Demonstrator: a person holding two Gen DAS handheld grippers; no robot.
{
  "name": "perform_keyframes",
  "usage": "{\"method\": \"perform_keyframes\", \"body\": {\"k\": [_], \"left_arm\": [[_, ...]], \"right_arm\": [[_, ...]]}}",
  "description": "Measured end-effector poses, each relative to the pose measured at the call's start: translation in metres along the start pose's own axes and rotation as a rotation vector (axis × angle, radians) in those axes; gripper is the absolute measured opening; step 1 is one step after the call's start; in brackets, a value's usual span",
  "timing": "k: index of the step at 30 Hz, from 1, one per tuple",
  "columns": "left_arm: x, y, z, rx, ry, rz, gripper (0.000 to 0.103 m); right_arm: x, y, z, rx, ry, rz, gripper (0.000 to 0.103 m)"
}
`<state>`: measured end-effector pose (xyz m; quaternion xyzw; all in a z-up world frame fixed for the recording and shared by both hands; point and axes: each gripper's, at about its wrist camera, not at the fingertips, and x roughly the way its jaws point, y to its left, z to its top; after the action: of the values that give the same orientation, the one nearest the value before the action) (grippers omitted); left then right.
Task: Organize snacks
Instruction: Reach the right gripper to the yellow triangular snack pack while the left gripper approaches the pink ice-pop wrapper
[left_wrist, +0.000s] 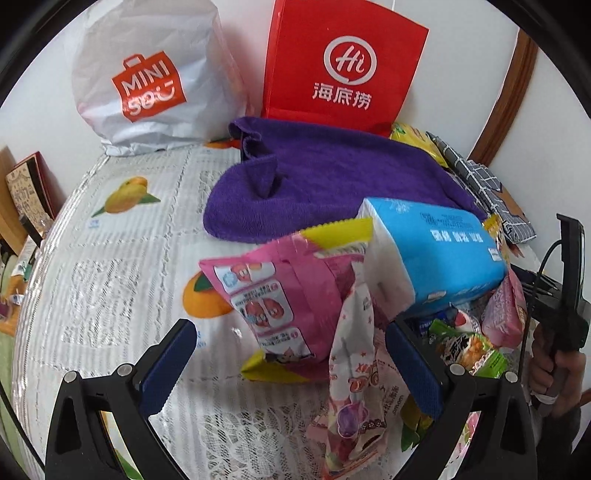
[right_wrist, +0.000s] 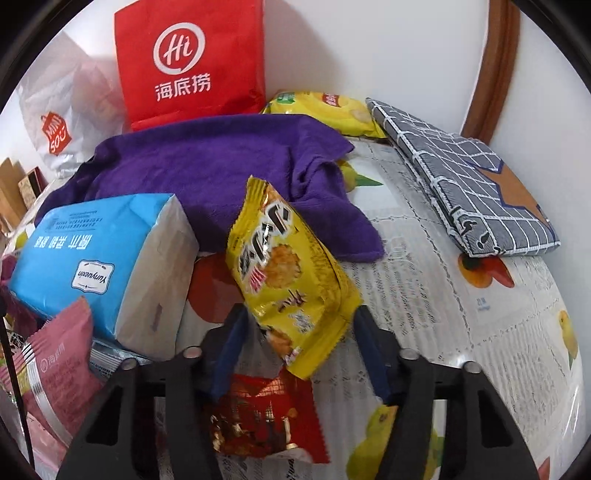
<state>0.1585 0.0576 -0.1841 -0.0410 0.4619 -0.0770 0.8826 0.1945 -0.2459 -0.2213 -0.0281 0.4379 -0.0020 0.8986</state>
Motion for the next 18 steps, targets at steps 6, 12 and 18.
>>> {"method": "perform_keyframes", "body": {"k": [6,12,18], "left_arm": [[-0.001,-0.008,-0.004,0.041,-0.008,-0.004,0.102],[-0.002,-0.007,-0.004,0.032,-0.003,-0.023,0.102],[-0.002,-0.007,-0.005,0.030,0.000,-0.030,0.102]], "right_arm": [[-0.007,0.003,-0.002,-0.015,-0.031,-0.004,0.042],[-0.011,0.000,0.002,-0.009,-0.043,-0.011,0.058],[-0.007,0.005,0.014,-0.051,-0.041,-0.023,0.070]]}}
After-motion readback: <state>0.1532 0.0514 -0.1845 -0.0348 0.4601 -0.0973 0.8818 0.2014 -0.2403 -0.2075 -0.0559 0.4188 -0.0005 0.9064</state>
